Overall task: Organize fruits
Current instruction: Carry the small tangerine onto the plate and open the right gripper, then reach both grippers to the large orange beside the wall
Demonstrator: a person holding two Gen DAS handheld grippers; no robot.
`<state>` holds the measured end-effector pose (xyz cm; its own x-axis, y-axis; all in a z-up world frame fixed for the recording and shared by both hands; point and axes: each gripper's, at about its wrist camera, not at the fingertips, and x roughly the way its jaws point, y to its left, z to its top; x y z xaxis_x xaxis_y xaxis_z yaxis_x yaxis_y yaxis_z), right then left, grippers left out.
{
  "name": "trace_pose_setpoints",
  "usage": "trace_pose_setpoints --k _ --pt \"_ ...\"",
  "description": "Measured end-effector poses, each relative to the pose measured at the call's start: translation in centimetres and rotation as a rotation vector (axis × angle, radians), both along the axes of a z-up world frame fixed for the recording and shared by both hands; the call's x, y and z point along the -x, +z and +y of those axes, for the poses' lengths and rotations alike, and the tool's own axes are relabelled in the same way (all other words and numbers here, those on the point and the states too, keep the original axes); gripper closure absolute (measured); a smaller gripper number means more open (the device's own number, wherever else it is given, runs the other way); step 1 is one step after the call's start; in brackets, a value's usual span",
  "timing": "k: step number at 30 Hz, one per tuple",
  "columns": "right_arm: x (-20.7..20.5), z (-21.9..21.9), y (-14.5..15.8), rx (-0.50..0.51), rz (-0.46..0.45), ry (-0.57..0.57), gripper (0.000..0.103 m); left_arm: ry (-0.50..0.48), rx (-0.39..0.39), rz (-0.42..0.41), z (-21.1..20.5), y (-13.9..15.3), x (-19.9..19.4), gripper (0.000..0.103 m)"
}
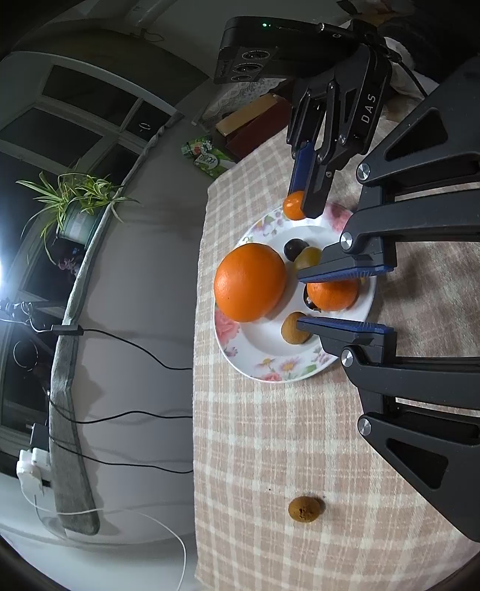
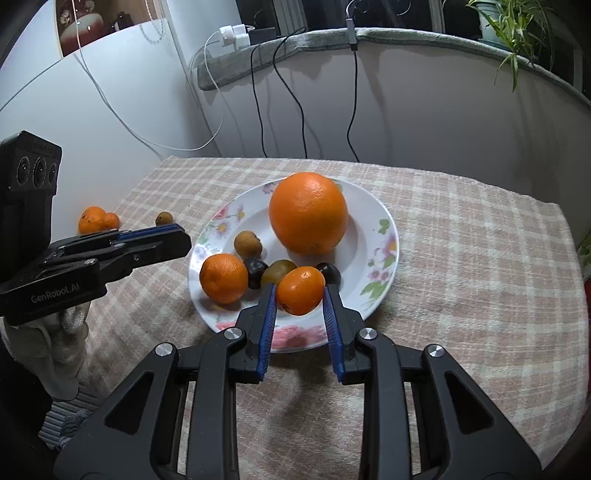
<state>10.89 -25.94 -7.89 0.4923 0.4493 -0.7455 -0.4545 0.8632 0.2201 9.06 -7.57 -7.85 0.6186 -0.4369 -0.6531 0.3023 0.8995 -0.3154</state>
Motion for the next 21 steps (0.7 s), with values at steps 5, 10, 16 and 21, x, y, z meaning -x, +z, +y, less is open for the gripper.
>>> trace_pose_setpoints --k 5,10,16,21 --pt "0.2 -0.3 0.2 0.010 -0.022 -0.028 0.031 0.013 -0.009 -0.009 0.1 0.2 0.0 0.072" --pt "0.4 -0.3 0.7 0.020 -0.040 -0.032 0.026 0.031 -0.019 -0.018 0.3 0.4 0.1 0.046" --pt "0.5 -0.4 0.9 0.033 -0.052 -0.039 0.015 0.068 -0.064 -0.051 0.5 1.1 0.7 0.025" --pt "0.7 0.0 1.3 0.043 -0.062 -0.035 0.013 0.101 -0.090 -0.063 0.9 1.4 0.8 0.023"
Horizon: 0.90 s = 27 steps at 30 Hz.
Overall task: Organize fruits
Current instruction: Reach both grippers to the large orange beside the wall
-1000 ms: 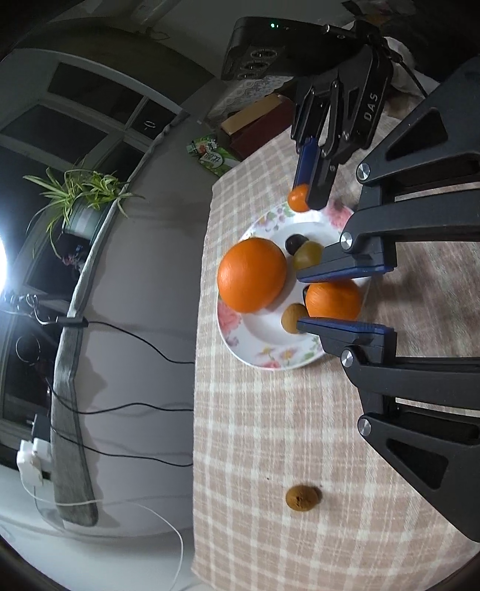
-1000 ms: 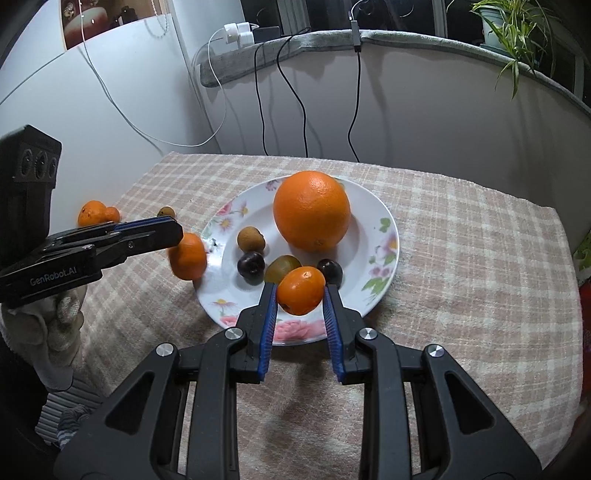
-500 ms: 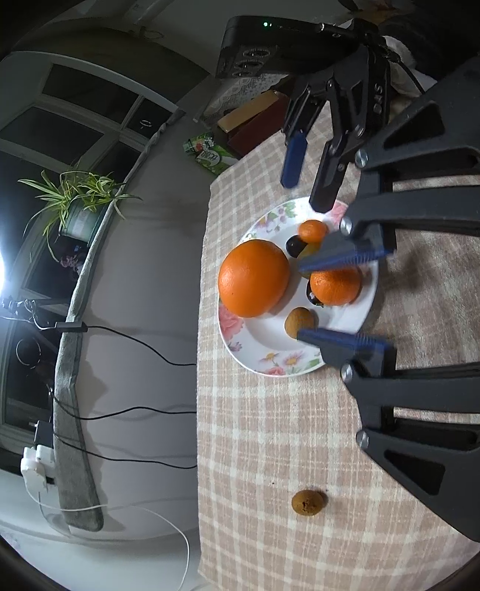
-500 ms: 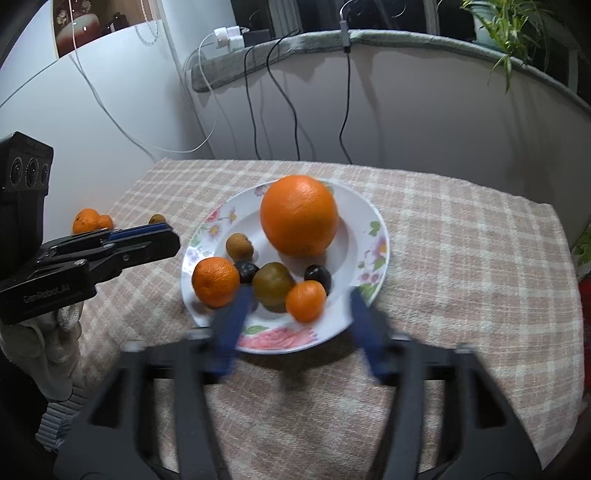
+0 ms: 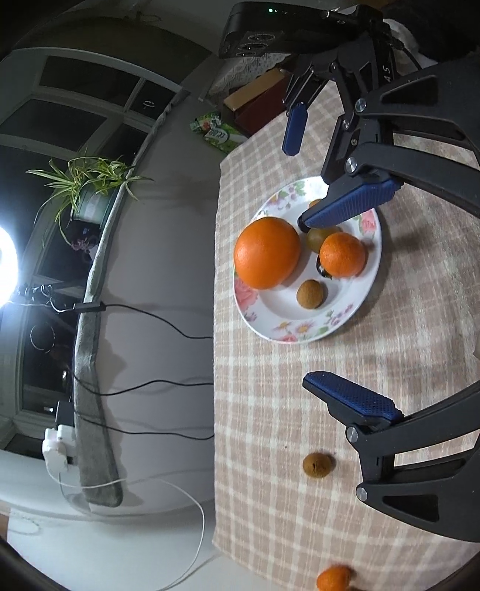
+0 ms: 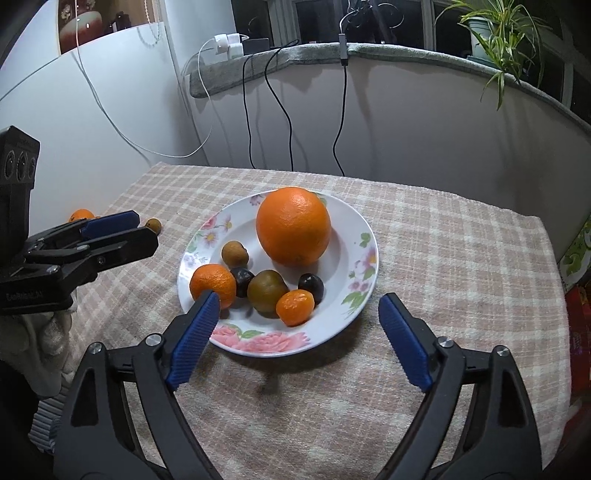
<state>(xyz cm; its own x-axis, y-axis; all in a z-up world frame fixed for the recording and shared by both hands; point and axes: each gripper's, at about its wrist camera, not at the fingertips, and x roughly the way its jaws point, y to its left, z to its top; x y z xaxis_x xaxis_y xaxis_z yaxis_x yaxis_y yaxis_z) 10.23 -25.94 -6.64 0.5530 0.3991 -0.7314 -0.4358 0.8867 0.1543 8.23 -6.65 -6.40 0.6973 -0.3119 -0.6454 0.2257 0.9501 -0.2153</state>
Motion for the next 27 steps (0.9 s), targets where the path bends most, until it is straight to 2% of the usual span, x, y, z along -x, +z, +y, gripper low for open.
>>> trace_pose_setpoints --k 15,27 --pt "-0.3 2.5 0.9 0.011 -0.014 0.023 0.009 0.066 -0.019 -0.019 2.8 0.5 0.9 0.023" --pt "-0.9 6.2 2.2 -0.003 -0.039 0.071 0.009 0.142 0.014 -0.023 6.8 0.2 1.8 0.023"
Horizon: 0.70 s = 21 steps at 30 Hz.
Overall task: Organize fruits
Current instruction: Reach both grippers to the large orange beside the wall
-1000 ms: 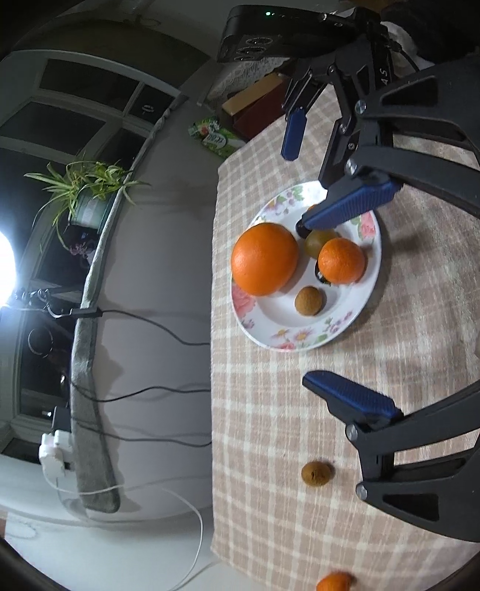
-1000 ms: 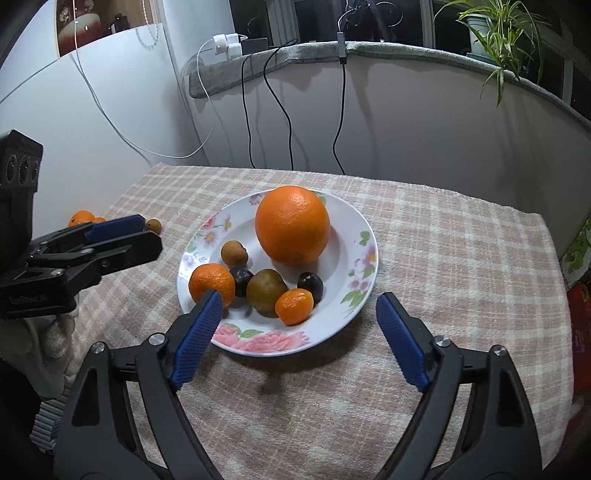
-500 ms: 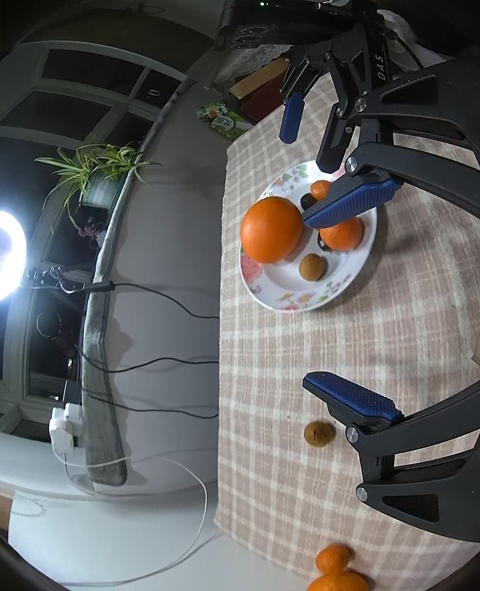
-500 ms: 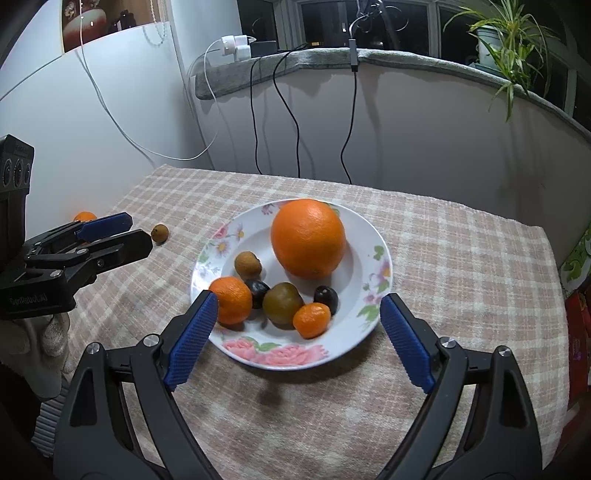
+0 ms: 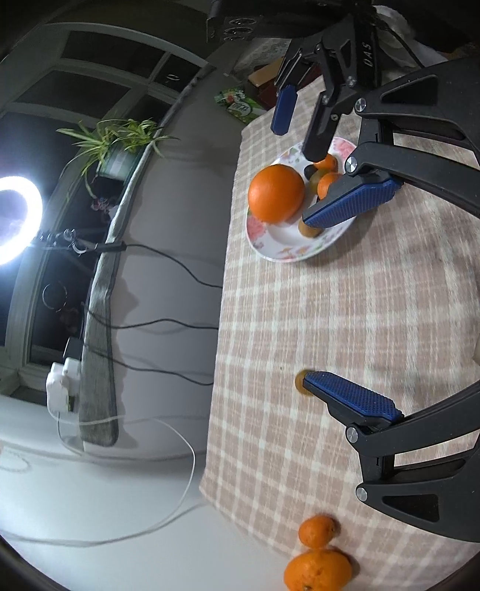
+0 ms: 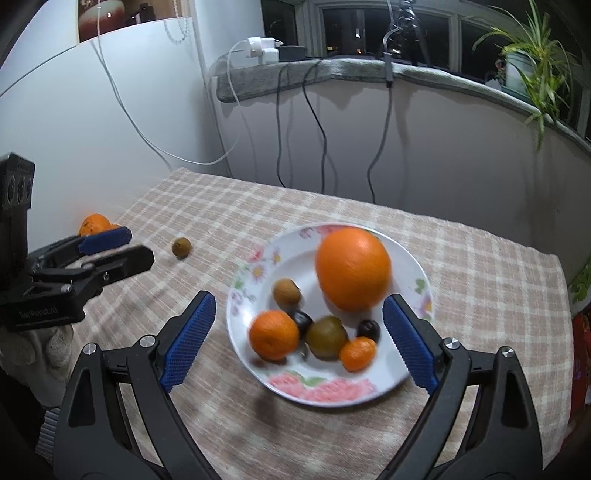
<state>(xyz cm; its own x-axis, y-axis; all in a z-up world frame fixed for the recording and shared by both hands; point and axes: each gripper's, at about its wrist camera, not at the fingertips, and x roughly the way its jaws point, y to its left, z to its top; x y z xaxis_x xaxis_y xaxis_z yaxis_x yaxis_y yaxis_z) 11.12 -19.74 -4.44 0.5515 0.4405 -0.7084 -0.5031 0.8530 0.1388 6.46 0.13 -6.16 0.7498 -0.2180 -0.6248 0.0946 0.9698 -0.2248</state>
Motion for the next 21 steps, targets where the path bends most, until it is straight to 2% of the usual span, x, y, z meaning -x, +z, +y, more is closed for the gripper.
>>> trace_pose_setpoints --k 8,21 --pt "-1.6 4.3 1.0 -0.054 0.003 0.075 0.009 0.118 0.006 0.001 4.7 -0.5 1.8 0.023" --pt "-4.0 13.4 0.7 -0.063 0.058 0.293 0.009 0.370 0.024 -0.020 12.7 -1.0 5.9 0.025"
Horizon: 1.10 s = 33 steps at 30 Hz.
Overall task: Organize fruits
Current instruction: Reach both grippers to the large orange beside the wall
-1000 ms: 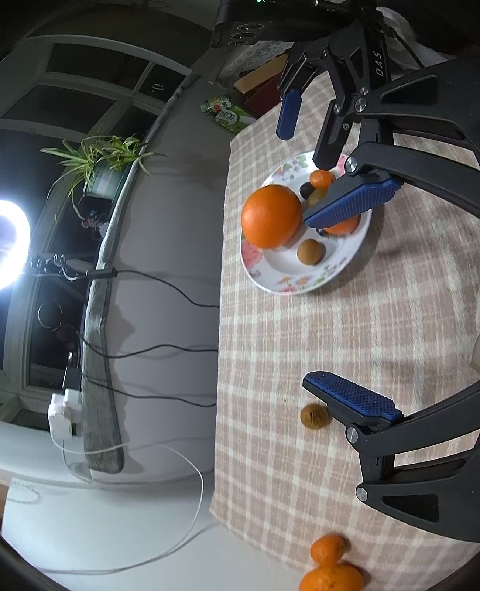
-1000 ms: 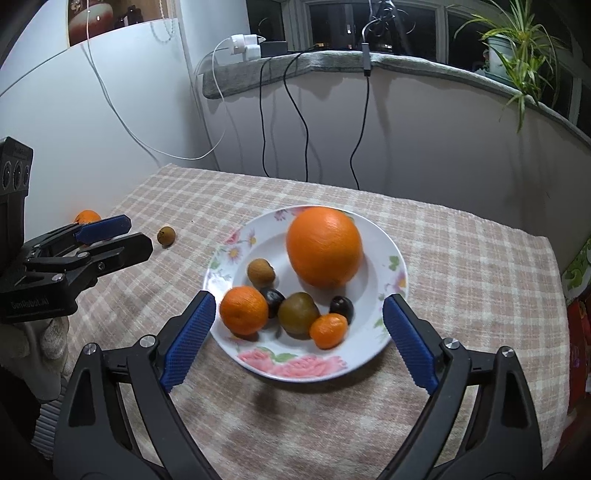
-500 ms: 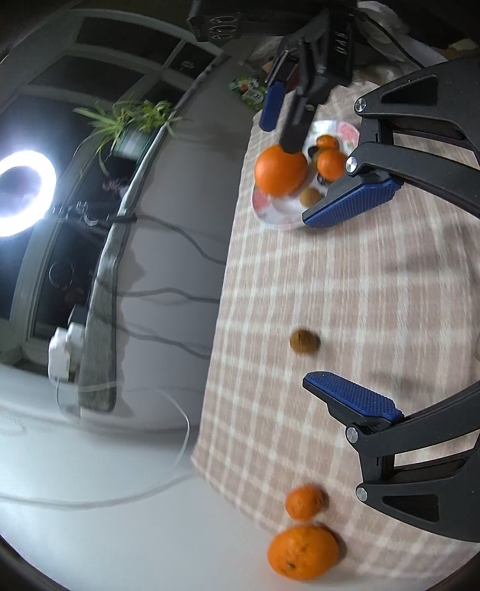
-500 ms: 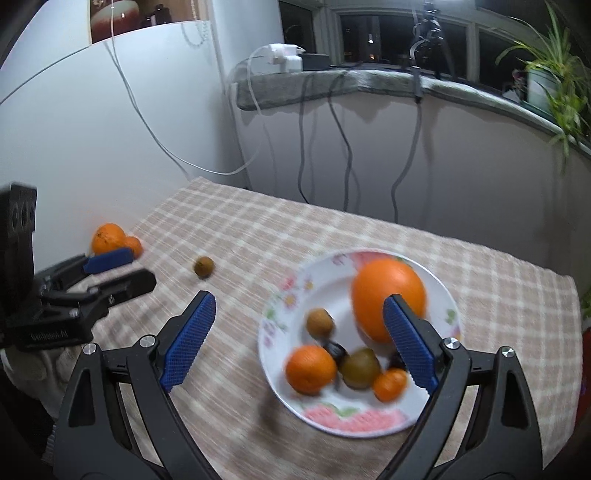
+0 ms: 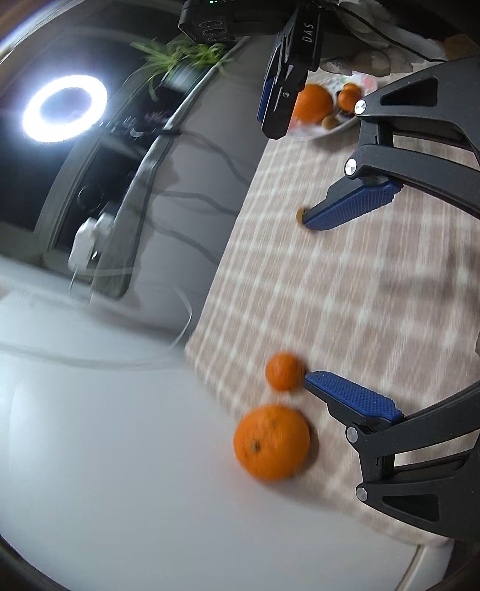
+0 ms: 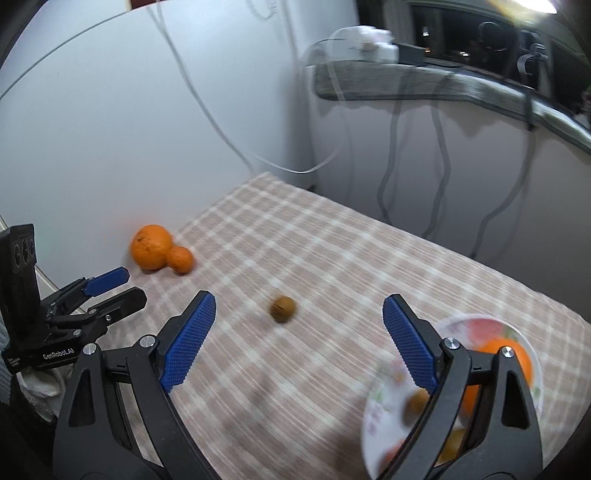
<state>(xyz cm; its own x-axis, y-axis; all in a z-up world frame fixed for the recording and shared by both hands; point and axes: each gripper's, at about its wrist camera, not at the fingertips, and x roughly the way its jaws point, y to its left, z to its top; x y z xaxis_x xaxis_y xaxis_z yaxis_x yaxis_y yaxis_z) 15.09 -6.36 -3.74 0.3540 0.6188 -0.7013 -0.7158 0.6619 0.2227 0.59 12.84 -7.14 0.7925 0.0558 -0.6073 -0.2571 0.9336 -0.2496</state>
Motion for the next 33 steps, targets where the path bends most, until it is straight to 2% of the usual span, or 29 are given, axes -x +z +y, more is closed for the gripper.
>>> trace_pose_setpoints --k 2,6,13,23,33 --pt "-0.3 2.0 0.0 -0.001 0.013 0.043 0.009 0.045 0.004 -0.002 1.2 -0.3 0.7 0.025" --pt "-0.8 5.3 -0.2 -0.010 0.041 0.120 0.009 0.126 0.037 0.006 3.3 -1.3 1.7 0.036" --pt "-1.4 12.0 -1.3 -0.046 0.139 0.276 0.009 0.211 0.063 0.011 6.1 -2.1 2.5 0.036" --pt "-1.4 20.5 -4.1 -0.057 0.256 0.437 0.009 0.221 0.070 0.050 7.4 -3.4 1.7 0.036" --pt "-0.8 25.0 -6.3 -0.051 0.315 0.521 0.009 0.225 0.068 0.057 7.7 -3.8 0.7 0.038"
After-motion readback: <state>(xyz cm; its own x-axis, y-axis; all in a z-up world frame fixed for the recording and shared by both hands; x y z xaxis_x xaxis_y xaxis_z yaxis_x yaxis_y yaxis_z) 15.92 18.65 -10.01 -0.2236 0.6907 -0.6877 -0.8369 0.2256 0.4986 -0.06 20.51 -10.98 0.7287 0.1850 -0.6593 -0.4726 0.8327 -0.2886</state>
